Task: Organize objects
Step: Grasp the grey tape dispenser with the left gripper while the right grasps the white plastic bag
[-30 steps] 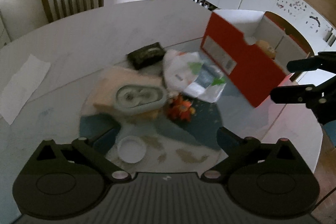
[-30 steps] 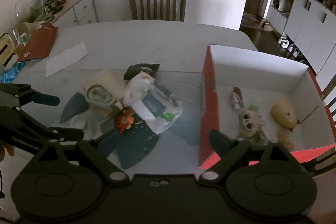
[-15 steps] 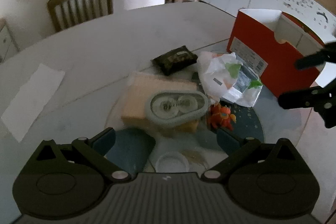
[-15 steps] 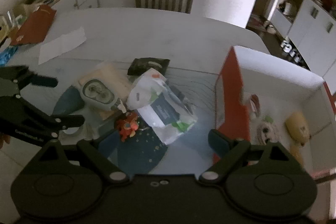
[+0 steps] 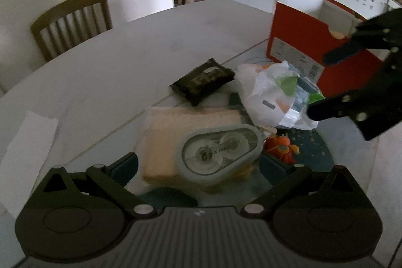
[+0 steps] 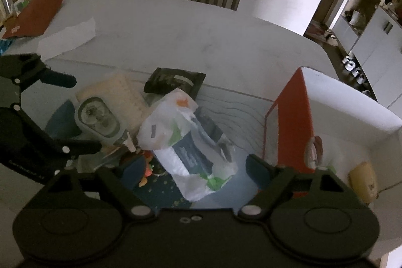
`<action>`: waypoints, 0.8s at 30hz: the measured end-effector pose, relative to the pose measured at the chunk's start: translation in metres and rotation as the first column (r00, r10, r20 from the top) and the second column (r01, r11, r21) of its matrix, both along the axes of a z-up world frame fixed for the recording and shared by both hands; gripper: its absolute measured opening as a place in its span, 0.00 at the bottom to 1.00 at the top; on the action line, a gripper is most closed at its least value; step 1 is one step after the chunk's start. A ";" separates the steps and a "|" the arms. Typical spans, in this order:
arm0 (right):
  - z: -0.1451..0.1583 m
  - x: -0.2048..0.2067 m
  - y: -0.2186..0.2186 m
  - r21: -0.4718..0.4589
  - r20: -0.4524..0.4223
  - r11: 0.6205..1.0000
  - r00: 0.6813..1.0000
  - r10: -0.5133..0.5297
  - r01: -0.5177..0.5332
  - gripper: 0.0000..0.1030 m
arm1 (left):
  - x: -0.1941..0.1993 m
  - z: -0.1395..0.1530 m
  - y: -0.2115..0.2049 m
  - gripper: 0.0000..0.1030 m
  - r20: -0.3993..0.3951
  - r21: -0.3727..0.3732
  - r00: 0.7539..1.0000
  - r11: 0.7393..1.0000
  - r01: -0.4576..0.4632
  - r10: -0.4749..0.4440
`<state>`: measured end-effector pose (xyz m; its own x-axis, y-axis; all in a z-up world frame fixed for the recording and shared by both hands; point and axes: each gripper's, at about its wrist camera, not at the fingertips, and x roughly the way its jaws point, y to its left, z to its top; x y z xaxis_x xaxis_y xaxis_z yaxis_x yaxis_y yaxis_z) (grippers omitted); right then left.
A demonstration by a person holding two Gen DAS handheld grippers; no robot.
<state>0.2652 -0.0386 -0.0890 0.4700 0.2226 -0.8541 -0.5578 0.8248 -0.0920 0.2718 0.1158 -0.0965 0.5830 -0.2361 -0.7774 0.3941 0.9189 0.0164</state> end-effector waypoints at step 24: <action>-0.023 0.011 0.010 -0.052 -0.011 0.998 0.999 0.034 -0.034 0.39 | 0.000 -0.003 -0.003 0.66 0.063 0.011 0.996 0.998 0.063 -0.064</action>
